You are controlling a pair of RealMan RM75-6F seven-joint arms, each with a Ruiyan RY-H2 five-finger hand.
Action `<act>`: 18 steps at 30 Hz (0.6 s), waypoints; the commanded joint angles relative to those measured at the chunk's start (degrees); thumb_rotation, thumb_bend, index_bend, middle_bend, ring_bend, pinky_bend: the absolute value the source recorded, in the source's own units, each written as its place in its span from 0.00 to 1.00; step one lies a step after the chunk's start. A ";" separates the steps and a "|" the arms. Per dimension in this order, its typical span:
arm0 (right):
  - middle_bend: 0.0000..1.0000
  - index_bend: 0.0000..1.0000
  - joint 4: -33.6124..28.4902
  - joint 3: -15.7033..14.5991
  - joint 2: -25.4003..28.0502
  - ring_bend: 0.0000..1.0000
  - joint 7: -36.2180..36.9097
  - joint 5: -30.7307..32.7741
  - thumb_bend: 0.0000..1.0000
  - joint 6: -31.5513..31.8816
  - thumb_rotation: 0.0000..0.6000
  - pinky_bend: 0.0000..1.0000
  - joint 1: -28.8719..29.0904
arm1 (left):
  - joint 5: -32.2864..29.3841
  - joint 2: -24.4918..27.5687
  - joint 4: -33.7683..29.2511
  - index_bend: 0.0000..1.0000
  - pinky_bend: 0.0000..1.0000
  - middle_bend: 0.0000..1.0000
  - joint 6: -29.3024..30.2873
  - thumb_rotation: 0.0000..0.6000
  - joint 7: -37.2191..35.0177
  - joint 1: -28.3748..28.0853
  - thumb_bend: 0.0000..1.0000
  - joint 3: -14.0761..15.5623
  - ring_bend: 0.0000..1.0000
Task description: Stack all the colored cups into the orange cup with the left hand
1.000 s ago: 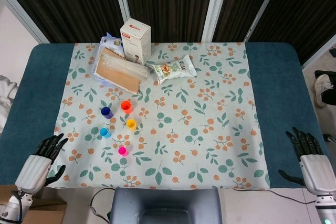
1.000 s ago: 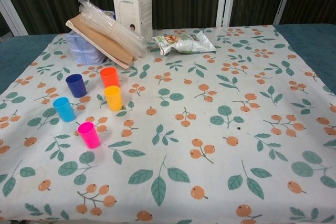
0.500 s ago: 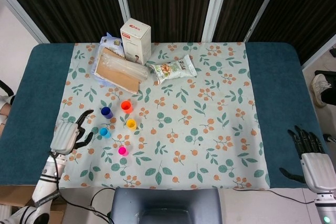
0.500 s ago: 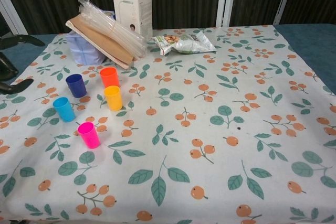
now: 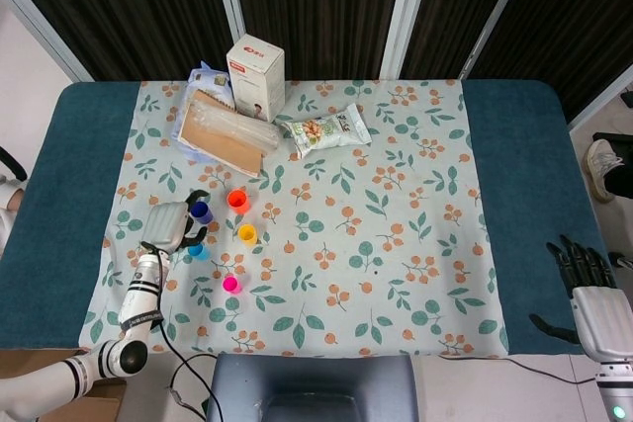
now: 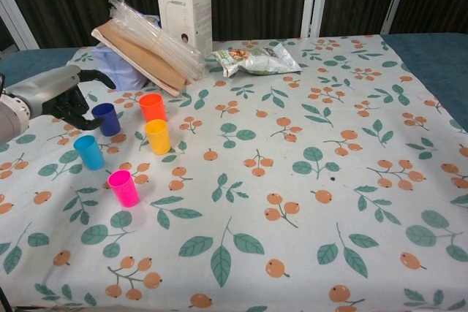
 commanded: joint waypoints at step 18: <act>0.00 0.00 -0.04 0.10 0.24 0.00 0.48 0.04 0.20 0.30 1.00 0.00 -0.15 | -3.96 -3.97 9.89 0.35 1.00 1.00 -2.01 1.00 0.02 -3.16 0.34 0.71 1.00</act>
